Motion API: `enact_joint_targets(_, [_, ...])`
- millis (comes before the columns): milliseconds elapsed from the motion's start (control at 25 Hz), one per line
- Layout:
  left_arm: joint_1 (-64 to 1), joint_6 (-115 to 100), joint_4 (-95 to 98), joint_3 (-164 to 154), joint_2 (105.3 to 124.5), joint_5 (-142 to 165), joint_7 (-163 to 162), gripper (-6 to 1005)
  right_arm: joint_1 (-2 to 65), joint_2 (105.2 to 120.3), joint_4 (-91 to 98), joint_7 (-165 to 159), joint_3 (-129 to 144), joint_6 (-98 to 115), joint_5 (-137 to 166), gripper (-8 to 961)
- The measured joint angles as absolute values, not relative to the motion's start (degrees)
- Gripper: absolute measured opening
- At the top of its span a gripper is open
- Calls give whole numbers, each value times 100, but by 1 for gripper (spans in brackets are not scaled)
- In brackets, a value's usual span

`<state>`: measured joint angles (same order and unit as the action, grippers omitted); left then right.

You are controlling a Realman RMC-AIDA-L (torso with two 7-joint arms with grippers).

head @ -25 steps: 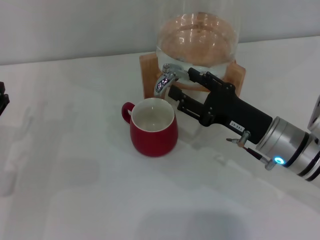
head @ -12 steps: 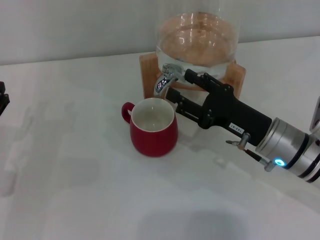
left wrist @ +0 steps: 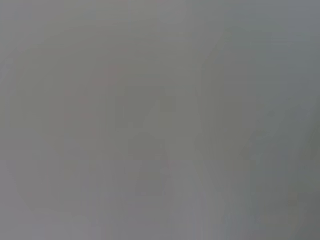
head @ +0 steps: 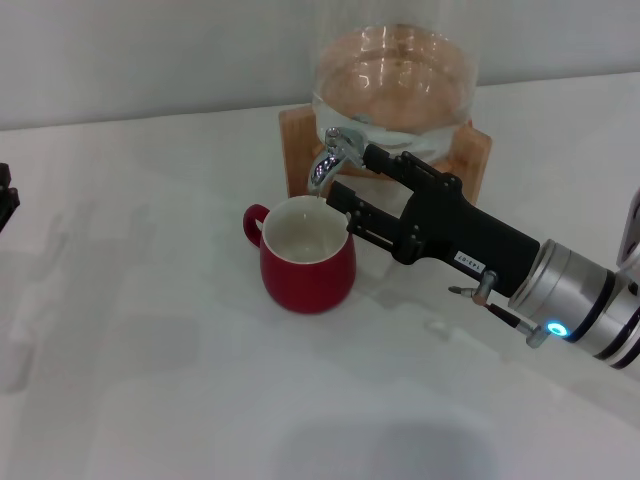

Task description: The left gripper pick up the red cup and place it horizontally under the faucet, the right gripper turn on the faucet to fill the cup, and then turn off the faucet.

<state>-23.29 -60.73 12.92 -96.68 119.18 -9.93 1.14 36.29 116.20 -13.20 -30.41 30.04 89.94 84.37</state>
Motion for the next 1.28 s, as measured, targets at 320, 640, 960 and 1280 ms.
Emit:
enact_joint_targets(320, [-2329, -6074, 1260, -9668, 11918, -983, 114, 884, 3630, 11619, -1334, -3042, 3021, 9060, 8438, 722])
enact_joint_targets(640, [-2329, -6073, 1257, -9668, 11918, -983, 114, 883, 3638, 11619, -1336, -3053, 3017, 9106, 8450, 722])
enact_joint_targets(960, [-2329, -6074, 1246, -9668, 11918, -986, 118, 884, 3540, 11581, -1244, -3059, 2977, 9162, 8407, 722])
enact_joint_targets(1280, [-2329, -6073, 1231, -9664, 11918, -1011, 122, 884, 3124, 11560, -938, -3186, 2843, 9576, 8375, 722])
